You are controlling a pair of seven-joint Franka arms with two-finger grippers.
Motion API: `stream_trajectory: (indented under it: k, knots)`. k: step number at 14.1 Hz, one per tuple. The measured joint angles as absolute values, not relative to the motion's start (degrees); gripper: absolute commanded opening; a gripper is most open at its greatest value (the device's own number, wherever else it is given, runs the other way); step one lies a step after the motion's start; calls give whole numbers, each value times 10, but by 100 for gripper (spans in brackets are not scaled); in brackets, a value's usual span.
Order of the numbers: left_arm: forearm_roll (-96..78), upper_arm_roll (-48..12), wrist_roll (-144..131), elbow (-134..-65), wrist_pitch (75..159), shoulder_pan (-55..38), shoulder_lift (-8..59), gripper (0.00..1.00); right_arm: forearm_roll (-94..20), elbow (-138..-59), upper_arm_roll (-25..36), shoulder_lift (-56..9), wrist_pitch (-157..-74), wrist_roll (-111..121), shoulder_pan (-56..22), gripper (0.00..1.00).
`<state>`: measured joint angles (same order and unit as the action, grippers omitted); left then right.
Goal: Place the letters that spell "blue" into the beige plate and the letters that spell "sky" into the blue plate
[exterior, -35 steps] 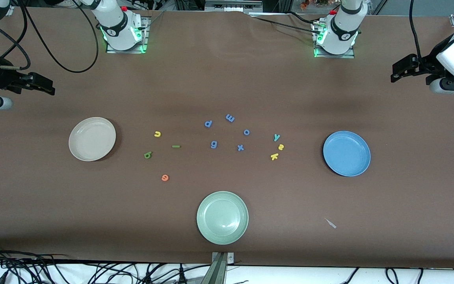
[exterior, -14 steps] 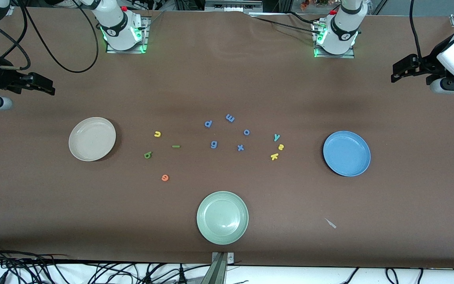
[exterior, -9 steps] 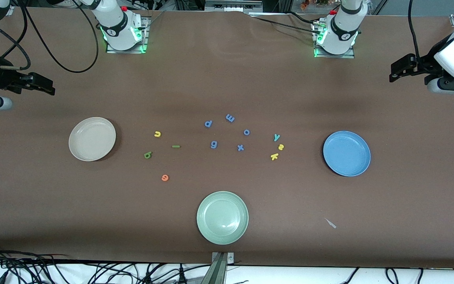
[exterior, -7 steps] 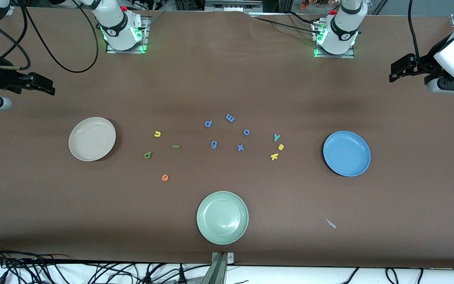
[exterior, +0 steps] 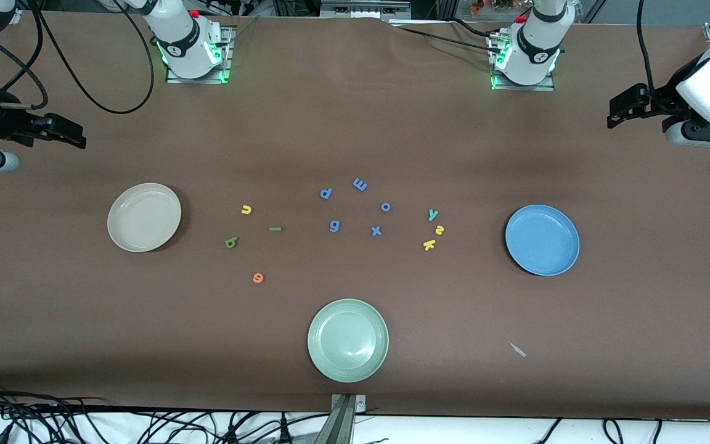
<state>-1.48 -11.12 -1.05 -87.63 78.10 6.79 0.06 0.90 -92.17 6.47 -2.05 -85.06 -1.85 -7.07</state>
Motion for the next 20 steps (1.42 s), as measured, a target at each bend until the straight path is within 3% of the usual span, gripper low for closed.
stream_trajectory:
  k: [20]
  knots:
    - [-15, -124, -31, -876, 781, 67, 1, 100, 11, -922, 56, -37, -843, 3, -78, 100]
